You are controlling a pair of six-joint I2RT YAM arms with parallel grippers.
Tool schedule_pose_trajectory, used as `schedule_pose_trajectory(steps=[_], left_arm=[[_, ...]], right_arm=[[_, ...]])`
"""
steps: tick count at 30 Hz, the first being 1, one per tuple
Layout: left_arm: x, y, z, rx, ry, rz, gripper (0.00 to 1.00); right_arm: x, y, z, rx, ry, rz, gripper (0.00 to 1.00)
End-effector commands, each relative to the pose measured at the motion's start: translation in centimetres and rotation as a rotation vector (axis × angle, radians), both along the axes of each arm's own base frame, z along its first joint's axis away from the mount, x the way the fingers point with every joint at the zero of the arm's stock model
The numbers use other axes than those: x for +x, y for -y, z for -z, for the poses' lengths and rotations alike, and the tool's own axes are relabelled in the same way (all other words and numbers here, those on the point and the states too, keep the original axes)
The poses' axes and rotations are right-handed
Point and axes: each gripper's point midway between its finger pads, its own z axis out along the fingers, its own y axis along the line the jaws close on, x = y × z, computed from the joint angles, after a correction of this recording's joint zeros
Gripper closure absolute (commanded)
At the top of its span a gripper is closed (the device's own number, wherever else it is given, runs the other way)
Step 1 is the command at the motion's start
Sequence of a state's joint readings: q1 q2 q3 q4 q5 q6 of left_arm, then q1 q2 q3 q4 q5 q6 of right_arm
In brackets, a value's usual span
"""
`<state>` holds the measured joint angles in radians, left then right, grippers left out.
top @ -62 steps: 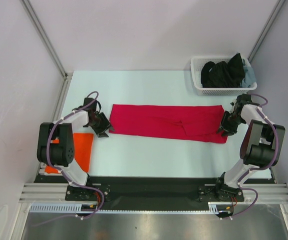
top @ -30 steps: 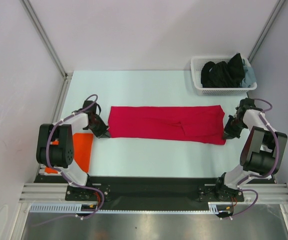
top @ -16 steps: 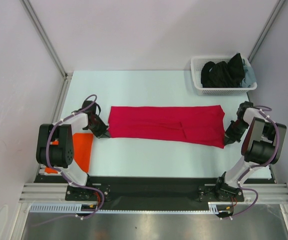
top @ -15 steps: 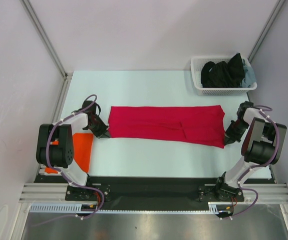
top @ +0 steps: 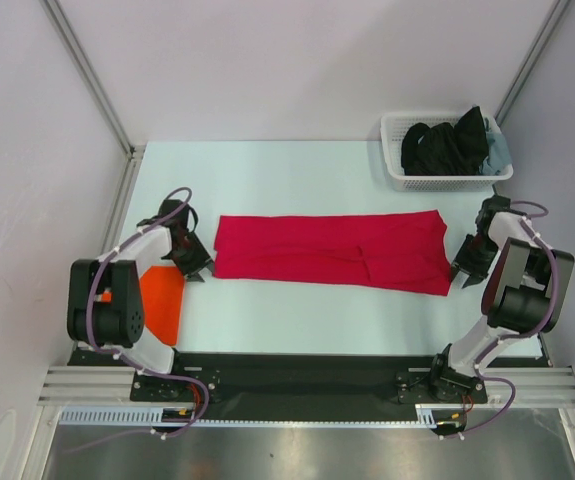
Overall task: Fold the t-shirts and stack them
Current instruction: Fold the tshirt
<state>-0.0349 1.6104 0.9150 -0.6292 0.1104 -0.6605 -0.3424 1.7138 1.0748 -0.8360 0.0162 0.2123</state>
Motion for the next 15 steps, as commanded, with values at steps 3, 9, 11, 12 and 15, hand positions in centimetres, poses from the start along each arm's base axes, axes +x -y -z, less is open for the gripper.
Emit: schedule_pose_trajectory(steps=[3,9,11,12,15], left_arm=[[1.8,-2.6,-6.8,0.129,0.186,0.045,0.49],[4.9,0.4,-10.1,0.025,0.366,0.202,0.36],[6.1,1.5,-10.2,0.003,0.374,0.247,0.36],[6.4,1.9,-10.3,-0.008,0.386,0.273,0.38],[7.6,4.4,-10.1,-0.134,0.42,0.326,0.46]], right_arm=[[4.0,0.6,-6.9,-0.111,0.219,-0.037,0.54],[6.5,-8.6,-9.8,0.128,0.389,-0.144,0.44],[5.4,-10.4,-8.6,0.203,0.356,-0.114,0.43],[5.7,-10.6,-8.8,0.223,0.396,-0.101,0.43],[4.8,-10.0,-7.2,0.269,0.394,0.001,0.45]])
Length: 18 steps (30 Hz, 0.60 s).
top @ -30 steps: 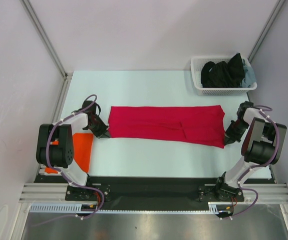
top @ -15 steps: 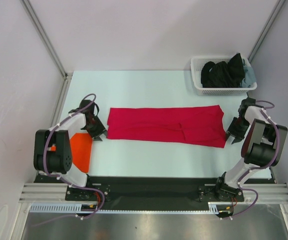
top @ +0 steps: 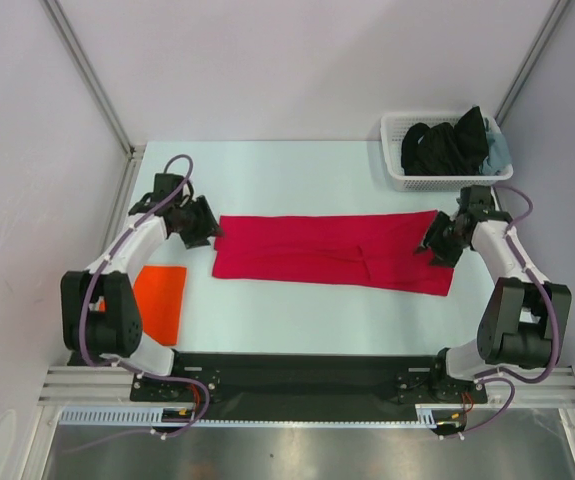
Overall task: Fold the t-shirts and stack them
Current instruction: Fold the tshirt
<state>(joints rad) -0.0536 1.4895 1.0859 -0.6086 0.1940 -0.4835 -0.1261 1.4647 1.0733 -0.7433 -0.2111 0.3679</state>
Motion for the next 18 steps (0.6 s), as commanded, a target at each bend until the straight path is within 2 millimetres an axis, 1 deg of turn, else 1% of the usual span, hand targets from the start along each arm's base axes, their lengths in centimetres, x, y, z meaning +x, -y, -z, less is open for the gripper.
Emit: schedule_pose_trajectory(steps=[1,2,3,5,6,7,8,10,11,13,18], left_arm=[[2.1,3.8,-1.2,-0.151,0.083,0.162,0.47],[2.2,4.4,-0.9,-0.166,0.08,0.177,0.49],[2.3,4.7,-0.2,-0.169,0.059,0.176,0.51],[2.7,4.6,0.3,-0.142,0.05,0.167,0.51],[2.8,4.5,0.5,-0.128,0.047,0.17,0.51],[2.8,4.4,1.0,-0.118,0.029,0.172,0.51],[3.3,4.2,0.8,-0.098,0.037,0.169,0.51],[3.2,3.9,1.7,-0.072,0.006,0.177,0.48],[3.5,3.8,1.5,-0.067,0.005,0.178,0.48],[3.5,4.0,1.7,-0.072,-0.007,0.189,0.49],[3.0,4.3,1.7,-0.082,-0.006,0.191,0.51]], right_arm=[[-0.7,-0.1,0.7,0.14,0.01,0.11,0.46],[-0.9,0.2,1.1,0.149,0.004,0.127,0.49],[-1.3,1.0,1.9,0.162,-0.01,0.157,0.52],[-1.7,1.3,2.5,0.193,-0.03,0.174,0.6],[-1.8,1.7,2.7,0.198,-0.029,0.182,0.6],[-2.1,1.5,3.0,0.214,-0.039,0.18,0.61],[-2.1,1.4,3.3,0.221,-0.052,0.18,0.61],[-2.5,1.6,4.1,0.213,-0.076,0.202,0.59],[-2.5,1.8,4.2,0.212,-0.077,0.21,0.58],[-2.6,1.9,4.5,0.213,-0.084,0.222,0.57],[-2.2,2.3,5.3,0.207,-0.095,0.231,0.56]])
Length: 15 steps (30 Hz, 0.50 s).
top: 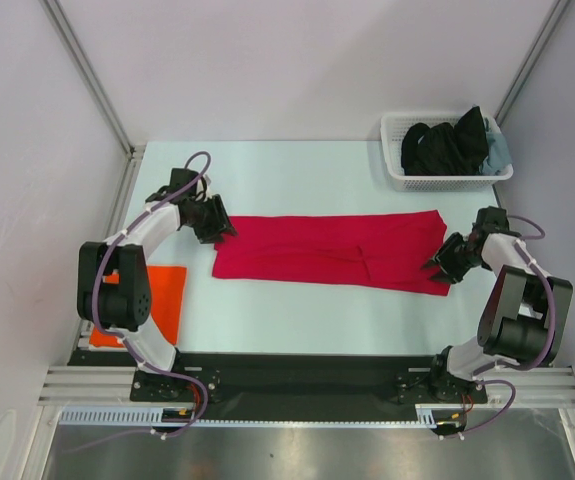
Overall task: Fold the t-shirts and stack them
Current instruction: Fold the tshirt
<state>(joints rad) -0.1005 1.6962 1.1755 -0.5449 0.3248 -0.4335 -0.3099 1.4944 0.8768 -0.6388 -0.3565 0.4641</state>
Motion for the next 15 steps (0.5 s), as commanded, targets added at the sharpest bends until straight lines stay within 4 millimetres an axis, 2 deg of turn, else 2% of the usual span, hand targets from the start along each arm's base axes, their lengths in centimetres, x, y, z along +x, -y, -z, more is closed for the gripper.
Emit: schedule_pose_trajectory(steps=[1,6,15], left_arm=[[0.2,0.4,-1.0,-0.002,0.036,0.037,0.51],[-0.1,0.2,-0.7,0.014,0.027,0.039,0.53],[0.4,-0.4,-1.4,0.054,0.037,0.036,0.54]], right_arm=[[0.8,0.3,0.5,0.011,0.01,0.02,0.56],[1.2,0.5,1.5,0.013,0.002,0.027,0.55],[1.3,0.7,1.6,0.014,-0.009,0.031,0.56]])
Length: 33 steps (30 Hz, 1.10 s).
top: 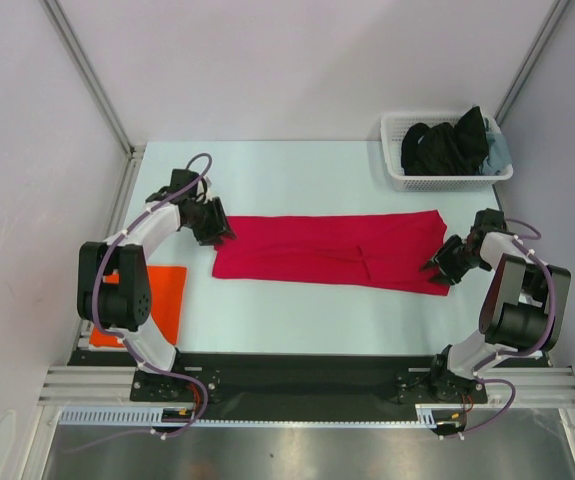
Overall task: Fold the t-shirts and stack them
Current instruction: Fold the tshirt
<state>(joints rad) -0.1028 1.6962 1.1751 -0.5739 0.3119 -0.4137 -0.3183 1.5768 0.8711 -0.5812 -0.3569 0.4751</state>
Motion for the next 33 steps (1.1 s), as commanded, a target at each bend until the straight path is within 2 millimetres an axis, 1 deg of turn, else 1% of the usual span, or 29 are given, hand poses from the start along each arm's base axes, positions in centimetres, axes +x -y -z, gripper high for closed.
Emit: schedule_pose_trajectory(steps=[1,3,4,6,9,10,13,16,17,21,24,27,30,33], left_arm=[[1.2,-0.3,-1.9,0.042,0.065,0.027,0.52],[1.4,-1.0,-1.8,0.079,0.067,0.023,0.49],[1.9,-1.1,-1.8,0.093,0.074,0.023,0.46],[2.3,-1.7,-1.5,0.129,0.073,0.025,0.44],[3.3,-1.9,-1.0,0.152,0.074,0.033,0.44],[3.7,-1.9,-0.3,0.157,0.059,0.04,0.44],[4.5,-2.1,0.9,0.171,0.029,0.032,0.49],[4.8,-2.1,1.5,0.175,0.02,0.029,0.5],[4.7,-2.2,2.0,0.181,0.003,0.029,0.5],[4.6,-2.2,2.6,0.202,-0.016,0.041,0.5],[4.2,-2.2,3.2,0.21,-0.029,0.049,0.52],[4.2,-2.2,3.9,0.214,-0.039,0.049,0.59],[4.4,-2.3,4.3,0.226,-0.043,0.053,0.63],[4.6,-2.4,4.7,0.234,-0.058,0.058,0.73]], right_arm=[[0.7,0.3,-0.5,-0.001,0.026,0.013,0.56],[0.6,0.2,-0.6,0.002,0.031,0.013,0.56],[0.6,0.2,-0.5,0.005,0.027,0.012,0.56],[0.5,0.1,-0.5,0.009,0.023,0.01,0.57],[0.4,0.1,-0.6,0.007,0.026,0.0,0.57],[0.4,0.1,-0.6,0.005,0.03,-0.005,0.57],[0.6,0.1,-0.7,0.012,0.03,-0.014,0.59],[0.7,0.1,-0.6,0.014,0.028,-0.016,0.59],[0.7,0.1,-0.7,0.012,0.03,-0.02,0.59],[0.7,0.1,-0.6,0.013,0.029,-0.023,0.59],[0.7,0.1,-0.5,0.016,0.027,-0.022,0.6],[0.7,-0.1,-0.4,0.025,0.024,-0.023,0.6],[0.6,-0.1,-0.5,0.023,0.023,-0.026,0.6],[0.5,0.0,-0.5,0.019,0.018,-0.028,0.6]])
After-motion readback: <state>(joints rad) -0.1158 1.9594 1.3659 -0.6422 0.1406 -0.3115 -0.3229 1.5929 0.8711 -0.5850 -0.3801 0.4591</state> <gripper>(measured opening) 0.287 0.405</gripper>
